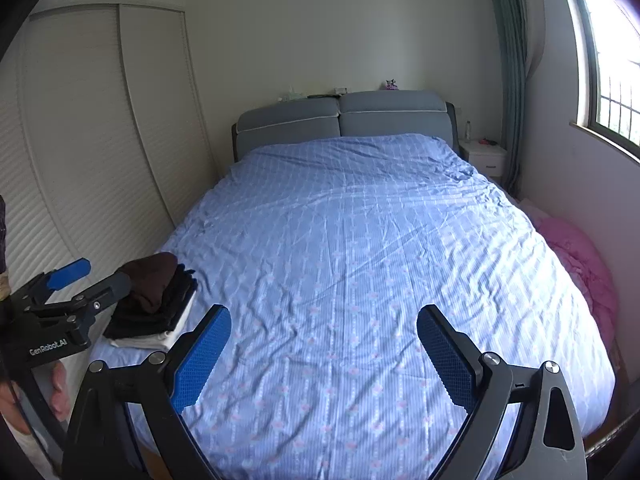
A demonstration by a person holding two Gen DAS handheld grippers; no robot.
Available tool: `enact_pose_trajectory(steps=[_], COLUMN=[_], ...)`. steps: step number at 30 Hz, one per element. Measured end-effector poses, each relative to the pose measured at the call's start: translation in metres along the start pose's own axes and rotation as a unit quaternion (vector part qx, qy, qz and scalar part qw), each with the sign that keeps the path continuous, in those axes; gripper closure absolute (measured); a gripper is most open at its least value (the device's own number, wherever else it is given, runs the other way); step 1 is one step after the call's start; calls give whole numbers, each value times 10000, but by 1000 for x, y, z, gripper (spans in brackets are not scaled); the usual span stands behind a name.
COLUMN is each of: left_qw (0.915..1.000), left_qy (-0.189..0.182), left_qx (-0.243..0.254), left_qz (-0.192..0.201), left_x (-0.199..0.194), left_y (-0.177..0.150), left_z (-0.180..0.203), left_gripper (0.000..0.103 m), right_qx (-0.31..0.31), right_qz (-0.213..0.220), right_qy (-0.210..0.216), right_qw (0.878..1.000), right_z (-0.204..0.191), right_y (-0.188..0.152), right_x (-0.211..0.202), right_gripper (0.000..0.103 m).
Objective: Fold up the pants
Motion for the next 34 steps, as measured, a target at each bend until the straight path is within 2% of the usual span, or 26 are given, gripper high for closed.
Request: enact_pose_trajectory(steps=[8, 34], left_qw=[9999, 9999], left_qy=[-94, 30], left_qx=[-63, 49], left_qz=[-89, 87], left_x=[-3, -23], left_y=[-1, -10], left_z=[1, 12], left_gripper=[0, 0], right_qx=[-3, 15], right_qz=[27, 127], right_qy=[13, -83], right_qw=[10000, 9999], right_z=[-2, -4], right_y=[-1, -6], right_x=[-2, -19], right_gripper=[8, 8])
Point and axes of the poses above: each gripper's, at about its wrist camera, not at the fingertips, and x roughly the way its jaws point, z to its right, y to its top, the point moved 3 cm from there along x, roughly the way its jaws point, and after that the axes turned 8 degrees about -z, right-handed, at the moved point
